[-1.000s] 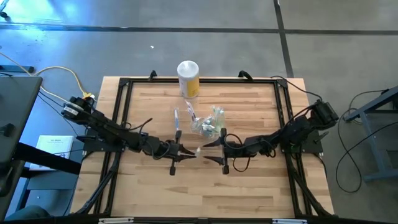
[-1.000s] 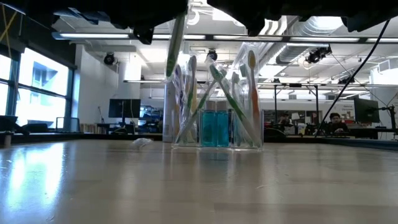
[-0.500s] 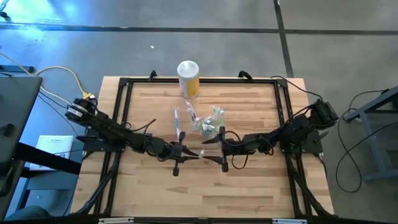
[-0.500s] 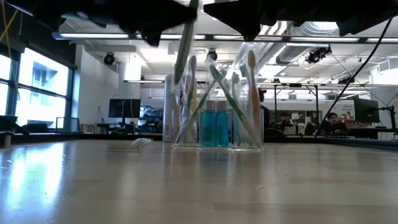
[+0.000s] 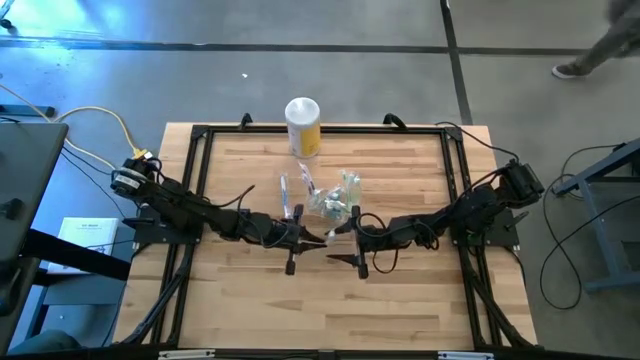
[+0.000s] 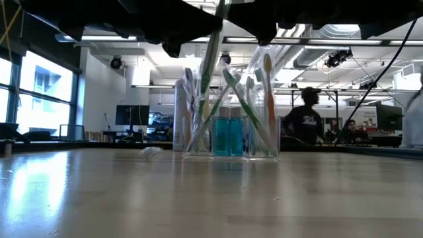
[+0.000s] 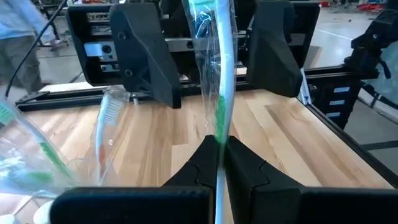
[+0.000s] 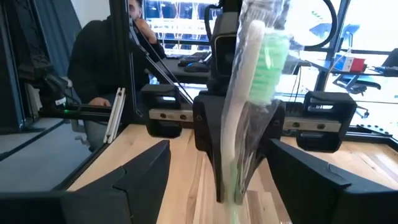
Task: Pick & Place toothbrushing station
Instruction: Put the green toothbrush into the right section of the transparent organizer
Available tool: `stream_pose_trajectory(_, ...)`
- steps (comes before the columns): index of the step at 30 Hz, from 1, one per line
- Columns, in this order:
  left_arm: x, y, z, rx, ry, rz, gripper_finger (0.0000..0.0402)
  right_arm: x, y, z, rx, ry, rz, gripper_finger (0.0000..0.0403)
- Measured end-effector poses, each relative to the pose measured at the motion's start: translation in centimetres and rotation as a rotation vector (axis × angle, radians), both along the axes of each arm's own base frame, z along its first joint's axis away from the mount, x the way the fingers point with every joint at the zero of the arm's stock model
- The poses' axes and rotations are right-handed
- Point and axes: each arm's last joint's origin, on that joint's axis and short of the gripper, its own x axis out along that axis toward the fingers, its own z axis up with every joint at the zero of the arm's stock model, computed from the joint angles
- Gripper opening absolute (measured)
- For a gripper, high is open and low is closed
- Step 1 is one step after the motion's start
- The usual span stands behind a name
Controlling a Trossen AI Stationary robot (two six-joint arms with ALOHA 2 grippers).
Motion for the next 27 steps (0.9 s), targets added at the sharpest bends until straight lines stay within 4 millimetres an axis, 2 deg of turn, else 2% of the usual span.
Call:
stream_pose_trajectory(10,0.0,0.0,0.0,-0.001,0.000,-0.003,0.0005,0.1,-0.2,-0.1,-0.005,0.005,-0.008,0.0258)
stream_pose_trajectory(19,0.8,0.2,-0.9,0.014,0.017,0.018,0.0005,0.2,-0.7,-0.1,-0.004,0.010,-0.021,0.0255)
stream_pose_trajectory(22,1.0,0.6,-0.7,0.027,0.001,0.030,0.0005,0.2,-0.6,-0.2,-0.008,0.023,0.003,0.0234)
stream_pose_trajectory(27,1.0,0.6,-0.7,0.026,0.000,0.031,0.0005,0.2,-0.6,-0.5,-0.017,0.049,0.006,0.0172)
